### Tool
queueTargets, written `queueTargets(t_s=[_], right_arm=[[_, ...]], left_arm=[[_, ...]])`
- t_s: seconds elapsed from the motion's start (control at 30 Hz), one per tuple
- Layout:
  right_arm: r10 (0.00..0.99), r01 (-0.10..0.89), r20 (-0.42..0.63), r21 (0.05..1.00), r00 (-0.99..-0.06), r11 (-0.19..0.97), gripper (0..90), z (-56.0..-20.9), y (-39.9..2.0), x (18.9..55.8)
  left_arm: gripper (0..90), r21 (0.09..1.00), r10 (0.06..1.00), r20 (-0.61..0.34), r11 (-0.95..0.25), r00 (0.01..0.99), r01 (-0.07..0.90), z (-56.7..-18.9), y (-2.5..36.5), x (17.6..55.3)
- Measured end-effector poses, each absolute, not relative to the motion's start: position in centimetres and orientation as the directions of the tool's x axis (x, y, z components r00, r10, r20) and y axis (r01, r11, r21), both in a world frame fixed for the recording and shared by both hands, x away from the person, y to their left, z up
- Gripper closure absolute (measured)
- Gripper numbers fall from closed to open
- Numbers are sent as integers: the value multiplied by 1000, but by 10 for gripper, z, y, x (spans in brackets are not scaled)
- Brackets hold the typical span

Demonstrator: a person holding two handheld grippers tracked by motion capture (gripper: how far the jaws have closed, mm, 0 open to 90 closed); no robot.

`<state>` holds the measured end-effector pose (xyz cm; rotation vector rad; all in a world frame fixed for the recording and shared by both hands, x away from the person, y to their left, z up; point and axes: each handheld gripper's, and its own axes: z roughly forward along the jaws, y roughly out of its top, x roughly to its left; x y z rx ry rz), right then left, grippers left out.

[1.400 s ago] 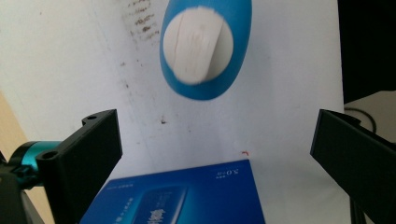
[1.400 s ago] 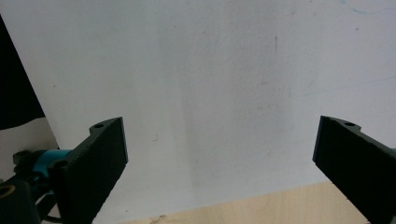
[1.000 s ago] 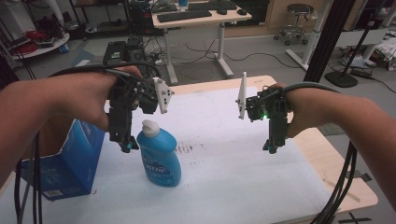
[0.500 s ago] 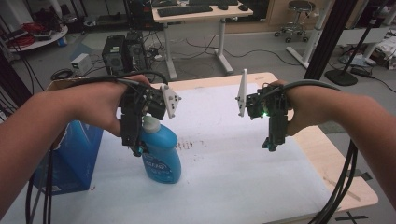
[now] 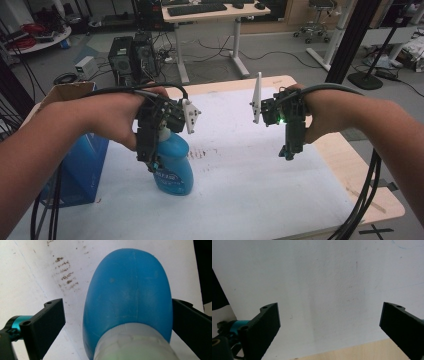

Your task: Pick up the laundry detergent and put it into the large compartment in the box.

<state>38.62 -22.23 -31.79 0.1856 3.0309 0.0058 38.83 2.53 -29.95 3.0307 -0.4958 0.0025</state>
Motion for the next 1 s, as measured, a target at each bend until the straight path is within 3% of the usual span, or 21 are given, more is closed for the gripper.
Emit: queueTargets(t_s=[0.27,0.3,0.63,1.0], right_arm=[[120,119,-105,11,-987,993,21,-318,-222,386],[119,119,-104,10,-987,993,21,-318,-223,386],[118,118,-104,7,-987,993,21,-320,-224,388],[118,118,-106,4,-987,993,21,-321,-223,388]], left_arm=[[22,49,-312,17,-949,950,-312,-300,25,388],[76,46,-310,11,-950,951,-310,-300,26,388],[77,46,-310,14,-949,951,-310,-300,25,388],[146,36,-320,7,-947,947,-320,-300,24,388]])
